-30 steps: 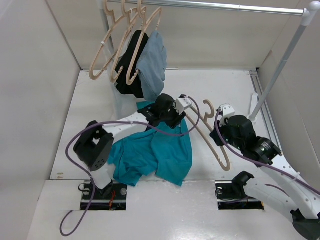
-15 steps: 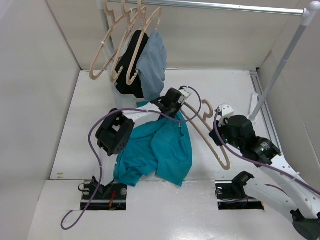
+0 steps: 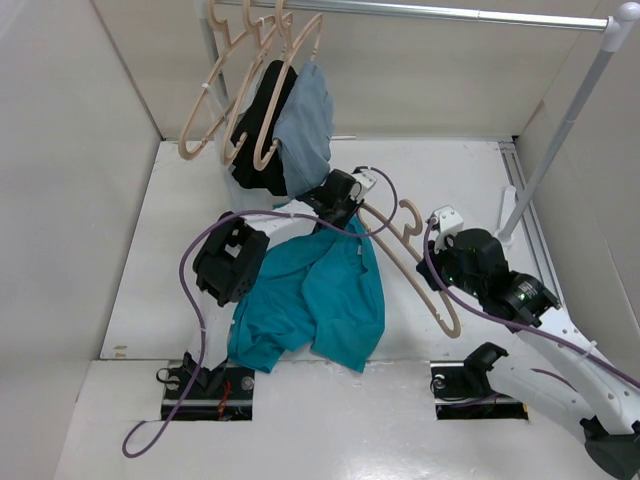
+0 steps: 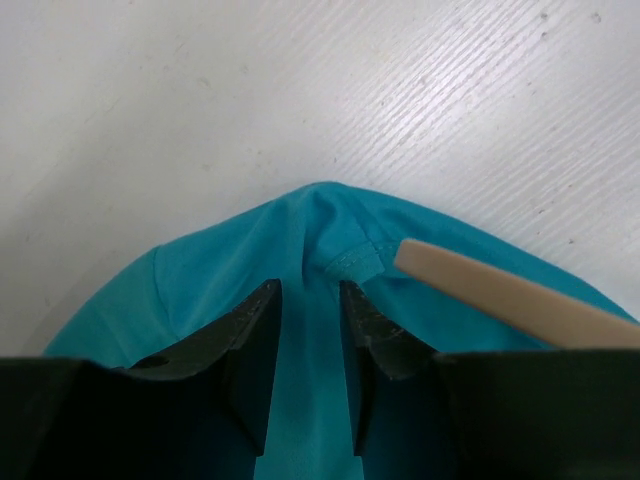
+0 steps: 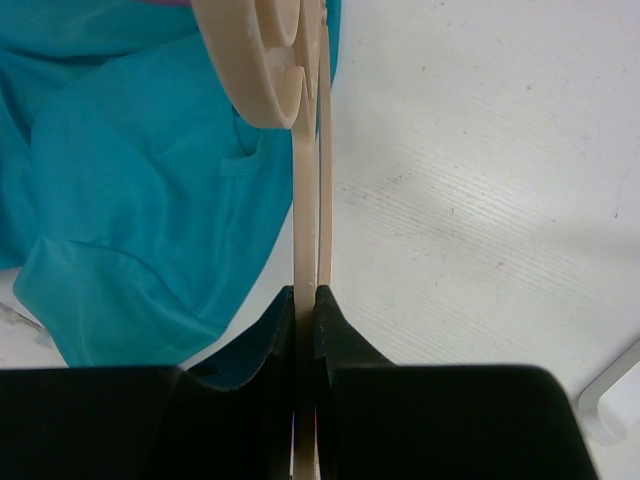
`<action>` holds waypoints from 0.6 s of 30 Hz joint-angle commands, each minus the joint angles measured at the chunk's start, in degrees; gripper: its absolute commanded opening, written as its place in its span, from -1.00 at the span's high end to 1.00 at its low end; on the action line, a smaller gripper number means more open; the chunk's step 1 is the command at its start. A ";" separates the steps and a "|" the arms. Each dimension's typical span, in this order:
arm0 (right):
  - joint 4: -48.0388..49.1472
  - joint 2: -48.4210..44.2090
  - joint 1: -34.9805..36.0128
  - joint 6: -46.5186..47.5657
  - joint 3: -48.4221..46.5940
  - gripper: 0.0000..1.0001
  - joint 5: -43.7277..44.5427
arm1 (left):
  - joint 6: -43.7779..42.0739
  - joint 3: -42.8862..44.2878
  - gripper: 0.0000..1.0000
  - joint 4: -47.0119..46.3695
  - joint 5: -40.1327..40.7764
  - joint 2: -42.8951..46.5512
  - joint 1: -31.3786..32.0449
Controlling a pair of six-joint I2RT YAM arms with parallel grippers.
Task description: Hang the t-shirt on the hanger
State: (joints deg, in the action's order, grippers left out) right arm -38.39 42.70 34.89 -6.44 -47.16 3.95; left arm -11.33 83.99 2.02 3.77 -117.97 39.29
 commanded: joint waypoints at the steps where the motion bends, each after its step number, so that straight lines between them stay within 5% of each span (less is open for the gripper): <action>1: 5.34 -0.42 -0.18 0.99 -0.92 1.00 -1.22 | -0.80 3.03 0.46 -2.20 -4.01 -0.68 -1.14; 18: 4.82 3.01 -0.18 3.27 -3.38 1.00 -0.69 | -6.41 -0.40 0.47 0.18 -12.21 1.87 -1.67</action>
State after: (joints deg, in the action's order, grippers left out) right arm -38.22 46.04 34.89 -4.19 -47.53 3.79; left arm -15.81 84.71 2.24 -6.55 -119.72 37.60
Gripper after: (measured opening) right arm 0.122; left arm 0.269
